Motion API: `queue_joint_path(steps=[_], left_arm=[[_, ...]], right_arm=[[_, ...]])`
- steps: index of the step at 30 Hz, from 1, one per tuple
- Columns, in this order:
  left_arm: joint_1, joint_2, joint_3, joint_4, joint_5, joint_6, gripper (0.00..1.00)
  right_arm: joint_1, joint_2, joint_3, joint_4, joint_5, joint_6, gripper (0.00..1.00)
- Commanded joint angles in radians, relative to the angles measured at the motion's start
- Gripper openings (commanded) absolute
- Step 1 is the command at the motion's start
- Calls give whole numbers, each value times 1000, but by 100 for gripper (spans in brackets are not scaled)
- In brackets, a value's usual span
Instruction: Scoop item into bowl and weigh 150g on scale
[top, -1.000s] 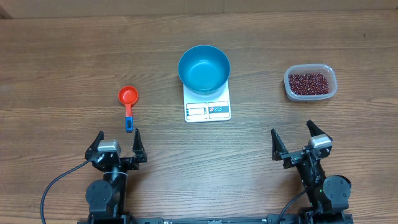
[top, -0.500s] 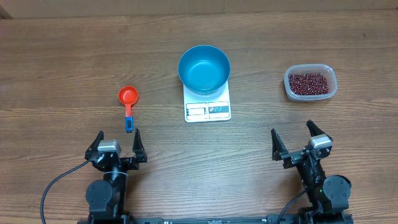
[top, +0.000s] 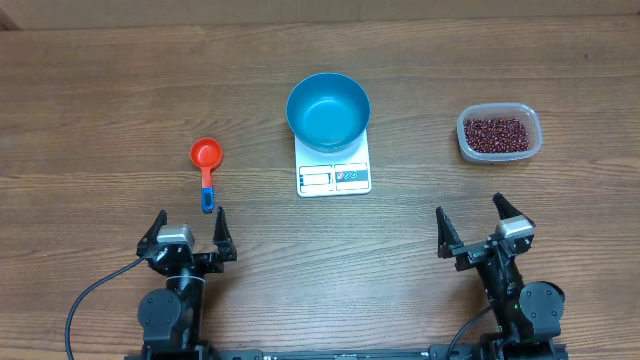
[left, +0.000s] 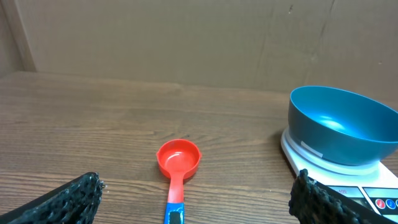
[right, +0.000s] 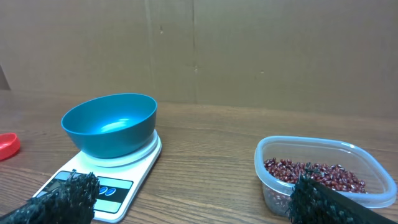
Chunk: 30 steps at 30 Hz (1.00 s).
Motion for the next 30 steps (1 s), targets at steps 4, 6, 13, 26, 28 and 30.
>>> queue_joint_path(steps=[4, 6, 13, 26, 28, 30], left_arm=[[6, -11, -4, 1, -6, 26, 99], [6, -11, -4, 1, -6, 26, 100], [6, -11, -4, 1, -6, 26, 100], [6, -11, 34, -37, -6, 27, 99], [6, -11, 63, -78, -7, 30, 100], [6, -11, 98, -129, -7, 39, 100]], right_arm=[[5, -13, -10, 5, -2, -2, 100], [5, -13, -10, 5, -2, -2, 100], [5, -13, -10, 5, -2, -2, 100], [5, -12, -10, 5, -2, -2, 100], [5, -13, -10, 5, -2, -2, 100], [5, -13, -10, 5, -2, -2, 100]])
